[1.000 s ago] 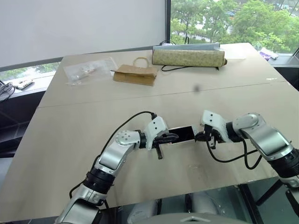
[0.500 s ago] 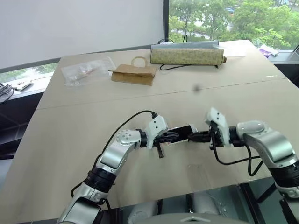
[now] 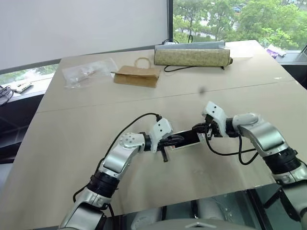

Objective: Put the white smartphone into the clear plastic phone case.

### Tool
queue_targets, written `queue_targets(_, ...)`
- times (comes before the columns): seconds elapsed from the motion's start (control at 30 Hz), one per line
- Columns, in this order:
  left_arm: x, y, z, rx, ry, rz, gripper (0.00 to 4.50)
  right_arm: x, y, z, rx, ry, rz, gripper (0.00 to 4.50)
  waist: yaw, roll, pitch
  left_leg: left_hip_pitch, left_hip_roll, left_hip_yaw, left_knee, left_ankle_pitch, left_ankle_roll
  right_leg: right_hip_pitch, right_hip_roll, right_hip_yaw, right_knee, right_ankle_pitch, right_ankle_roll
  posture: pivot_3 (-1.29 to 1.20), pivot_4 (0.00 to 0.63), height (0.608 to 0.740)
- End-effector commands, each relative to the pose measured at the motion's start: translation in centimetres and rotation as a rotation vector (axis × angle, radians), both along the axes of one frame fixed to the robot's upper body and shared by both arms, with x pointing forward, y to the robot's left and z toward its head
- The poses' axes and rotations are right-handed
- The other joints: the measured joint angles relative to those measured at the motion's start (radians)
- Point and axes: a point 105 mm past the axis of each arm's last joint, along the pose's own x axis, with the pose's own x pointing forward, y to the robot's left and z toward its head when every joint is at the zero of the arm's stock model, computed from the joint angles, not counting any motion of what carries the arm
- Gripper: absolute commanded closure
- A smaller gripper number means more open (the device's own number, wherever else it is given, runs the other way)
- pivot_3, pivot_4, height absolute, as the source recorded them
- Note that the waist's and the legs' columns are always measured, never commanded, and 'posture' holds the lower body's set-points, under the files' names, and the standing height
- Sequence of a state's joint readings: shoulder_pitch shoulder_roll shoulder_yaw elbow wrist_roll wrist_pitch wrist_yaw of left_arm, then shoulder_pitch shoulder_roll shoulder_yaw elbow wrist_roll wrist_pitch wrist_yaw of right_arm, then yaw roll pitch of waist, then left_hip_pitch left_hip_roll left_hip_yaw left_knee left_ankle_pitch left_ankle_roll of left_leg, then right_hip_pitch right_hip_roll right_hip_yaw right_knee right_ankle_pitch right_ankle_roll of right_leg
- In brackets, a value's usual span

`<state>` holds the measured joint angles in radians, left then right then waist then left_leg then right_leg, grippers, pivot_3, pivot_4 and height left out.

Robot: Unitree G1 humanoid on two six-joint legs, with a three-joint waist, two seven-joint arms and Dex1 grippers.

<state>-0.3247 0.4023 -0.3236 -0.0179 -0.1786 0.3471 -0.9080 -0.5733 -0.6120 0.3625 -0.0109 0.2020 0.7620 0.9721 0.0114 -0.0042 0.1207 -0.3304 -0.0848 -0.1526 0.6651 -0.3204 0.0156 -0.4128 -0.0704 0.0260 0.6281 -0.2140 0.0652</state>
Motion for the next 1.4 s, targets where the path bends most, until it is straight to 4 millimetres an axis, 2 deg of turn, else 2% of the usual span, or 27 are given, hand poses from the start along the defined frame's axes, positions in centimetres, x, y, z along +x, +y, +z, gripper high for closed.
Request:
queue_targets(0.03,-0.4,0.4,-1.3,0.035,0.041,0.026,4.45,-1.6,-1.5,-3.7,-0.114,0.17,-0.018,4.5,0.001,0.001,-0.001,0.0,0.0,0.0,0.0,0.0,0.0,0.0,0.0,0.0,0.0,0.0,0.0,0.0,0.15,0.74)
queue_targets(0.23,-0.7,0.3,-1.3,0.031,0.046,0.043,4.45,-2.5,-1.8,-5.5,-0.172,0.252,-0.005,4.5,0.003,-0.001,-0.003,0.0,0.0,-0.002,-0.001,0.0,0.0,0.001,0.0,-0.001,-0.002,0.0,0.0,0.0,0.15,0.74)
queue_targets(0.37,-0.9,0.3,-1.4,0.028,0.048,0.05,4.45,-2.2,-1.9,-6.3,-0.182,0.205,-0.008,4.5,0.003,-0.002,-0.009,0.001,0.0,-0.002,-0.002,-0.001,0.001,0.002,0.0,-0.001,-0.002,0.0,0.0,0.0,0.15,0.74)
queue_targets(0.47,-1.0,0.3,-1.3,0.027,0.049,0.052,4.45,-1.4,-1.1,-4.2,-0.074,0.079,0.027,4.5,0.002,-0.004,-0.01,0.003,0.0,-0.002,-0.002,-0.001,0.001,0.003,0.0,-0.001,-0.002,0.0,0.001,0.0,0.15,0.74)
queue_targets(0.57,-1.0,0.3,-1.3,0.027,0.051,0.054,4.45,-2.1,-1.0,-1.9,0.002,0.009,0.076,4.5,0.003,-0.001,-0.008,0.003,-0.001,-0.002,-0.002,-0.001,0.002,0.004,0.001,-0.001,-0.002,-0.001,0.001,0.0,0.15,0.74)
queue_targets(0.63,-1.0,0.4,-1.3,0.026,0.053,0.053,4.45,-3.1,-1.5,-1.7,-0.022,0.015,0.102,4.5,0.003,0.0,-0.008,0.003,-0.001,-0.002,-0.002,-0.001,0.001,0.004,0.001,-0.002,-0.002,-0.001,0.001,0.0,0.15,0.74)
queue_targets(0.73,-0.9,0.3,-1.3,0.028,0.055,0.048,4.45,-3.9,-2.0,-2.7,-0.064,0.069,0.097,4.5,0.001,0.0,-0.007,0.002,-0.001,-0.002,-0.002,-0.001,0.001,0.003,0.0,-0.002,-0.003,-0.001,0.002,0.0,0.15,0.74)
queue_targets(0.87,-0.7,0.1,-1.2,0.03,0.052,0.038,4.45,-3.8,-3.1,-6.0,-0.229,0.122,0.085,4.5,0.0,0.0,-0.008,0.003,0.0,-0.002,-0.002,-0.001,0.001,0.003,0.0,-0.001,-0.002,-0.001,0.002,0.0,0.15,0.74)
queue_targets(1.03,-0.6,0.2,-1.1,0.035,0.048,0.03,4.45,-2.5,-2.7,-6.4,-0.252,0.117,0.051,4.5,-0.001,-0.003,-0.01,0.005,0.0,-0.002,-0.002,-0.002,0.002,0.005,0.001,-0.002,-0.002,-0.001,0.002,0.0,0.15,0.74)
queue_targets(1.13,-0.3,0.2,-0.5,0.011,0.015,0.036,4.45,-1.9,-1.6,-4.5,-0.143,0.019,0.06,4.5,0.0,-0.004,-0.01,0.005,0.0,-0.002,-0.002,-0.002,0.003,0.005,0.001,-0.002,-0.002,-0.001,0.002,0.0,0.15,0.74)
queue_targets(1.23,0.0,-0.1,2.4,-0.125,-0.059,0.05,4.45,-1.8,-0.9,-0.6,0.055,-0.112,0.053,4.5,0.002,-0.003,-0.007,0.005,0.0,-0.003,-0.002,-0.001,0.001,0.005,0.0,-0.002,-0.002,-0.001,0.002,0.0,0.15,0.74)
queue_targets(1.3,0.1,0.4,4.5,-0.224,-0.077,0.086,3.92,-2.6,-1.6,2.4,0.186,-0.178,0.02,3.88,0.003,-0.001,0.002,0.001,0.0,-0.003,-0.002,-0.001,0.001,0.002,0.0,-0.001,-0.002,-0.001,0.002,0.0,0.15,0.74)
queue_targets(1.4,-0.7,1.3,5.6,-0.267,-0.064,0.074,2.73,-4.1,-2.8,4.1,0.246,-0.234,-0.025,2.7,0.002,0.0,0.005,-0.014,0.0,-0.005,0.002,-0.001,0.0,-0.012,-0.001,-0.003,-0.001,-0.001,0.001,0.0,0.15,0.74)
